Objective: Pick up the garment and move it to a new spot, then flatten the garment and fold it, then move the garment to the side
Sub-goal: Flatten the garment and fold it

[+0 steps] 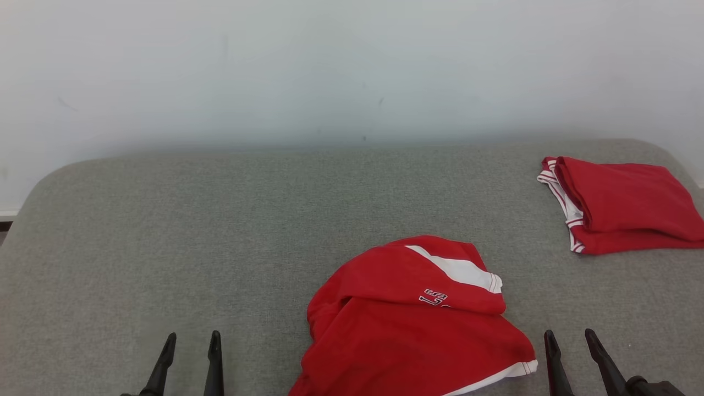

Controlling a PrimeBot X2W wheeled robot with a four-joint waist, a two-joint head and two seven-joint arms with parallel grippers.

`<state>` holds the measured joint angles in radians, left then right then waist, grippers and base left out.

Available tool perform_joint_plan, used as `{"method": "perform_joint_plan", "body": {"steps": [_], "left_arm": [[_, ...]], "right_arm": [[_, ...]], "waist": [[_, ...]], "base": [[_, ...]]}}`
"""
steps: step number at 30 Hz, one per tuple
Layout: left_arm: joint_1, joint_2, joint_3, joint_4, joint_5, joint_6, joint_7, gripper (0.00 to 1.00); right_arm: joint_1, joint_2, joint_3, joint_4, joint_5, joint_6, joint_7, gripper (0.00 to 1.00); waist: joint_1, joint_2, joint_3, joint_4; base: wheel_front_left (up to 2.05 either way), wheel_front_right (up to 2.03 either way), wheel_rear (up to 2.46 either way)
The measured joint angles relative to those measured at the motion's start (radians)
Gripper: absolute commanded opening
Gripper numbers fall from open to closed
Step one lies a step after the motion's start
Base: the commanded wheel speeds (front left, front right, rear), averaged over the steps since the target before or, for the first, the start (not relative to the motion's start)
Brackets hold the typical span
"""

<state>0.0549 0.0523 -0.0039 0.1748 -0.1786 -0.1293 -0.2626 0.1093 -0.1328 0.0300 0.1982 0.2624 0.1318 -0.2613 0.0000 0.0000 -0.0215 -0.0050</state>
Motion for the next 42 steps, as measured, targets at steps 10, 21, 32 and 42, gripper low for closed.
{"method": "perform_joint_plan", "body": {"steps": [10, 21, 32, 42], "left_arm": [[-0.114, 0.042, -0.111, 0.094, -0.020, -0.002, 0.000, 1.00], [-0.363, 0.166, -0.284, 0.254, -0.111, -0.002, 0.107, 1.00], [-0.465, 0.245, -0.457, 0.380, -0.225, -0.002, 0.232, 1.00], [-0.490, 0.276, -0.606, 0.438, -0.323, -0.002, 0.303, 0.00]], "right_arm": [[-0.004, 0.001, 0.028, -0.036, -0.010, 0.000, 0.000, 1.00], [-0.034, -0.001, 0.033, -0.023, -0.010, 0.000, 0.000, 1.00], [-0.062, 0.008, 0.028, -0.003, -0.007, 0.000, 0.000, 1.00], [-0.069, 0.007, 0.019, 0.003, -0.008, 0.000, 0.000, 1.00]], "waist": [[0.0000, 0.0000, 0.013, -0.046], [0.0001, 0.0000, 0.051, -0.124], [0.0002, 0.0000, 0.120, -0.204], [0.0001, 0.0000, 0.131, -0.221]], "base": [[0.00, 0.00, 0.00], [0.00, 0.00, 0.00], [0.00, 0.00, 0.00], [0.00, 0.00, 0.00]]}}
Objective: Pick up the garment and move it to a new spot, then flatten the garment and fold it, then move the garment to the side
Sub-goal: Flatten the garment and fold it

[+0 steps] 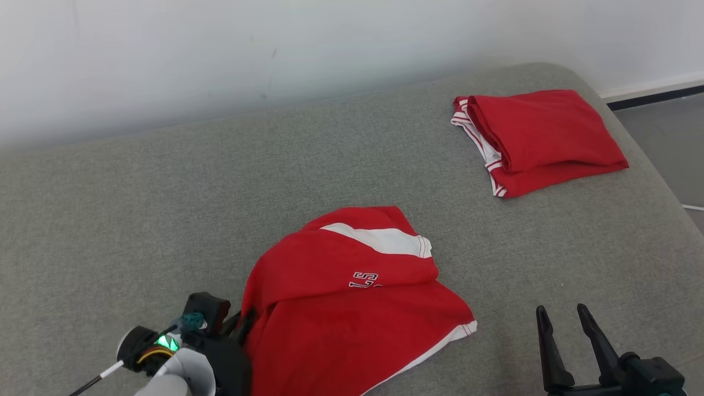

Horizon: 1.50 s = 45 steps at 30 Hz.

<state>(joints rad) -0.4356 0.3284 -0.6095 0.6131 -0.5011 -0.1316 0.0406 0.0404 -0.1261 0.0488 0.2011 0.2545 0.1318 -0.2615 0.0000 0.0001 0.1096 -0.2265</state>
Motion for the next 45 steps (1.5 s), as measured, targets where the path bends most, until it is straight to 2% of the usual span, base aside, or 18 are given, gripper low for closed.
{"method": "perform_joint_plan", "body": {"steps": [9, 19, 20, 21, 22, 30, 41, 45], "left_arm": [[-0.133, 0.034, 0.031, -0.002, 0.015, 0.009, -0.145, 0.00], [-0.215, 0.085, 0.065, 0.040, 0.042, 0.044, -0.234, 0.00], [-0.216, 0.086, 0.063, 0.050, 0.042, 0.044, -0.236, 0.26], [-0.216, 0.087, 0.060, 0.059, 0.043, 0.043, -0.239, 0.48], [-0.216, 0.088, 0.061, 0.065, 0.042, 0.043, -0.245, 1.00], [-0.199, 0.080, 0.113, 0.036, 0.013, 0.053, -0.295, 1.00], [0.030, 0.068, 0.290, -0.273, 0.015, 0.125, -0.303, 1.00], [0.104, 0.055, 0.326, -0.337, 0.027, 0.141, -0.303, 1.00]], "right_arm": [[-0.010, -0.002, -0.007, -0.006, -0.003, 0.000, 0.000, 1.00], [-0.020, 0.009, -0.012, -0.009, -0.009, 0.000, 0.000, 1.00], [-0.021, 0.010, -0.013, -0.009, -0.009, 0.000, 0.000, 1.00], [-0.022, 0.011, -0.013, -0.008, -0.011, 0.000, 0.000, 1.00], [-0.024, 0.013, -0.013, -0.008, -0.012, 0.000, 0.000, 1.00], [-0.023, 0.020, -0.017, -0.006, -0.017, 0.000, 0.000, 1.00], [0.008, 0.020, -0.012, -0.028, -0.019, 0.000, 0.000, 1.00], [0.015, 0.020, -0.010, -0.033, -0.019, 0.000, 0.000, 1.00]], "waist": [[0.0001, 0.0000, -0.009, 0.018], [0.0000, 0.0000, 0.000, -0.004], [0.0000, 0.0000, 0.002, -0.005], [0.0000, 0.0000, 0.004, -0.005], [0.0001, 0.0000, 0.005, -0.005], [0.0000, 0.0000, -0.020, 0.019], [-0.0002, -0.0001, -0.086, 0.091], [-0.0002, 0.0000, -0.100, 0.115]], "base": [[0.00, 0.00, 0.00], [0.00, 0.00, 0.00], [0.00, 0.00, 0.00], [0.00, 0.00, 0.00], [0.00, 0.00, 0.00], [0.00, 0.00, 0.00], [0.00, 0.00, 0.00], [0.00, 0.00, 0.00]]}}
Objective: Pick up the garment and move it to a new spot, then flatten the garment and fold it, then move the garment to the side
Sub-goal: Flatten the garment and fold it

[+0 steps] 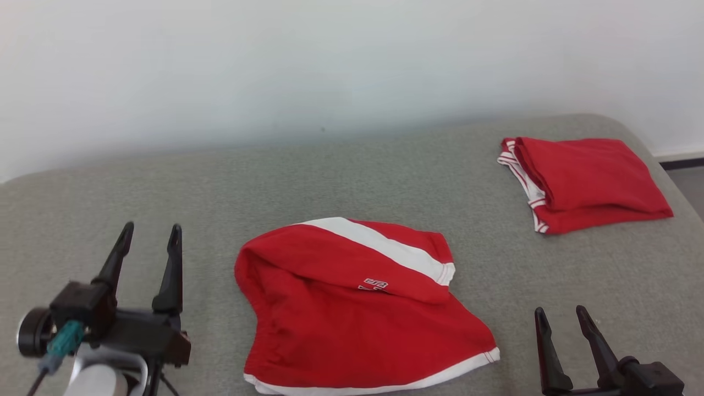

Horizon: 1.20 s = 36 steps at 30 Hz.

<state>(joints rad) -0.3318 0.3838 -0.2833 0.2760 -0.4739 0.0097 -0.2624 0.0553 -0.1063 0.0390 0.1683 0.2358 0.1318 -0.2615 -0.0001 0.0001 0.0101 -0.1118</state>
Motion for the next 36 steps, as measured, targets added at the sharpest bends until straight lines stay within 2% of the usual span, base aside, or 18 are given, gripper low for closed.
{"method": "perform_joint_plan", "body": {"steps": [7, 11, 19, 23, 29, 36], "left_arm": [[0.147, -0.044, 0.088, -0.120, 0.041, 0.026, 0.000, 1.00], [0.225, -0.082, 0.140, -0.183, 0.068, 0.023, 0.000, 1.00], [0.358, -0.155, 0.222, -0.238, 0.115, -0.012, 0.000, 1.00], [0.401, -0.190, 0.250, -0.251, 0.128, -0.044, 0.000, 1.00], [0.435, -0.209, 0.269, -0.243, 0.171, -0.080, 0.000, 1.00], [0.458, -0.227, 0.282, -0.217, 0.226, -0.090, 0.000, 1.00]], "right_arm": [[0.009, -0.005, 0.003, -0.009, -0.002, 0.000, 0.000, 1.00], [0.016, -0.010, 0.001, -0.014, -0.003, 0.000, 0.000, 1.00], [0.026, -0.014, 0.000, -0.016, -0.003, 0.000, 0.000, 1.00], [0.034, -0.012, -0.001, -0.017, -0.003, 0.000, 0.000, 1.00], [0.047, -0.007, 0.001, -0.012, -0.003, 0.000, 0.000, 1.00], [0.049, -0.007, 0.007, 0.004, -0.003, 0.000, 0.000, 1.00]], "waist": [[0.0000, 0.0000, -0.027, 0.047], [0.0000, 0.0000, -0.039, 0.067], [0.0000, -0.0001, -0.051, 0.091], [0.0001, -0.0001, -0.052, 0.098], [0.0001, -0.0001, -0.055, 0.107], [0.0001, 0.0000, -0.052, 0.106]], "base": [[0.00, 0.00, 0.00], [0.00, 0.00, 0.00], [0.00, 0.00, 0.00], [0.00, 0.00, 0.00], [0.00, 0.00, 0.00], [0.00, 0.00, 0.00]]}}
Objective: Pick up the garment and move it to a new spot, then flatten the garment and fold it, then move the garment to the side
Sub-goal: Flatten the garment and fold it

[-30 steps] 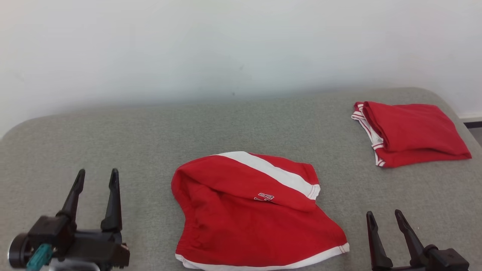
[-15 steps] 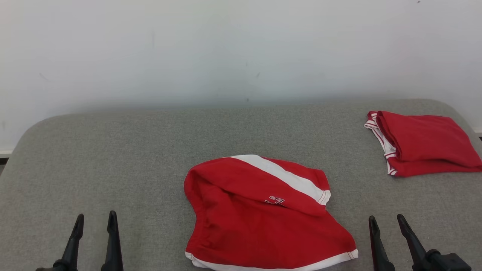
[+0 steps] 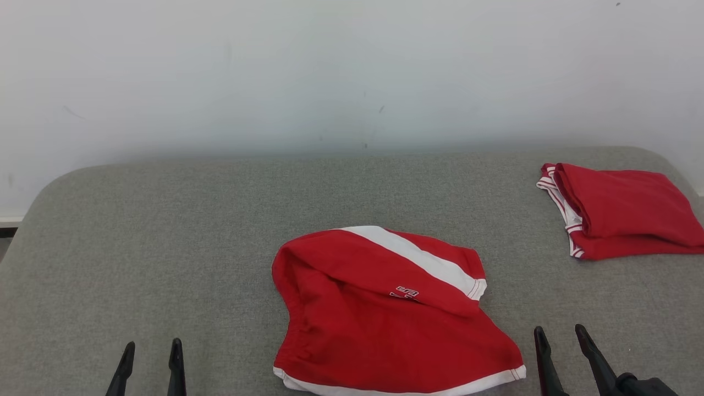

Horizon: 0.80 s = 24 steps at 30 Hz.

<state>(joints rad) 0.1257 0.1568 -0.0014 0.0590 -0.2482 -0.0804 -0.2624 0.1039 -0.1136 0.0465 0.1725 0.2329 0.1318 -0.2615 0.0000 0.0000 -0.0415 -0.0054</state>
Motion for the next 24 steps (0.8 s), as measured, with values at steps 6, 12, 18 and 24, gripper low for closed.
{"method": "perform_joint_plan", "body": {"steps": [6, 12, 18, 24], "left_arm": [[0.006, -0.020, 0.015, 0.009, 0.012, -0.009, 0.000, 1.00], [0.006, -0.029, 0.030, 0.020, 0.023, -0.018, 0.000, 1.00], [0.002, -0.035, 0.010, 0.049, 0.024, -0.034, 0.000, 1.00], [-0.041, -0.028, -0.097, 0.127, 0.032, -0.044, 0.000, 1.00]], "right_arm": [[0.002, -0.005, 0.002, 0.004, 0.002, 0.000, 0.000, 1.00], [0.002, -0.005, 0.006, 0.007, 0.002, 0.000, 0.000, 1.00], [-0.001, -0.007, 0.008, 0.010, 0.002, 0.000, 0.000, 1.00], [-0.008, -0.031, 0.027, 0.045, 0.005, 0.000, 0.007, 1.00]], "waist": [[0.0000, 0.0000, 0.002, 0.000], [0.0000, 0.0000, 0.004, -0.004], [0.0000, 0.0000, 0.010, -0.011], [0.0000, 0.0000, 0.022, -0.013]], "base": [[0.00, 0.00, 0.00], [0.00, 0.00, 0.00], [0.00, 0.00, 0.00], [0.00, 0.00, 0.00]]}}
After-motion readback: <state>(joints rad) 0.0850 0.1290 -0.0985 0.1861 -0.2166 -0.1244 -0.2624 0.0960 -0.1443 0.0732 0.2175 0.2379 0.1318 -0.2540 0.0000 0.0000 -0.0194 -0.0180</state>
